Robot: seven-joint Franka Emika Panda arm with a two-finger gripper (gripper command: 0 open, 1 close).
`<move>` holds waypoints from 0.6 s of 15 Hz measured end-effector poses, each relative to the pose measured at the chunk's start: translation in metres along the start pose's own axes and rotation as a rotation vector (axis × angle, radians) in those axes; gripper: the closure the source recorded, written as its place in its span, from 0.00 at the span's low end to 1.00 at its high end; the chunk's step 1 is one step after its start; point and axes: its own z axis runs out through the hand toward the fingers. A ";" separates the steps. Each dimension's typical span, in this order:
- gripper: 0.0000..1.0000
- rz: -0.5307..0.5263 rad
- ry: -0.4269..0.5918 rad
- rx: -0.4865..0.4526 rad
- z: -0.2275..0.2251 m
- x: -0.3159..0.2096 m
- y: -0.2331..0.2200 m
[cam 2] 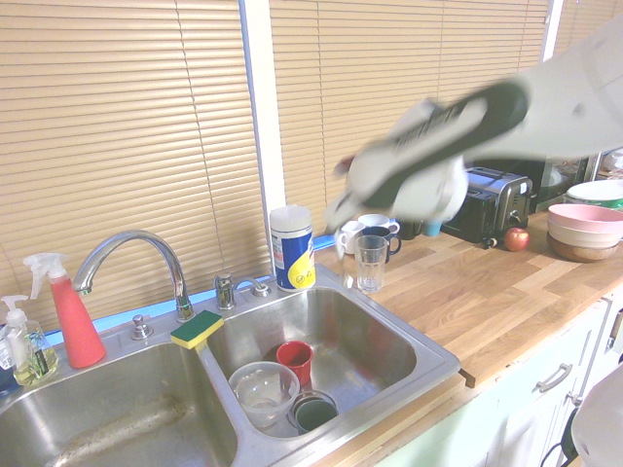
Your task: Put the spoon into the sink
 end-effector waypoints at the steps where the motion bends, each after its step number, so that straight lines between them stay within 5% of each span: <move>1: 1.00 -0.020 -0.012 -0.025 0.022 -0.020 -0.005; 6: 1.00 -0.027 -0.084 -0.202 0.087 -0.048 0.045; 9: 1.00 -0.063 -0.107 -0.262 0.096 -0.069 0.037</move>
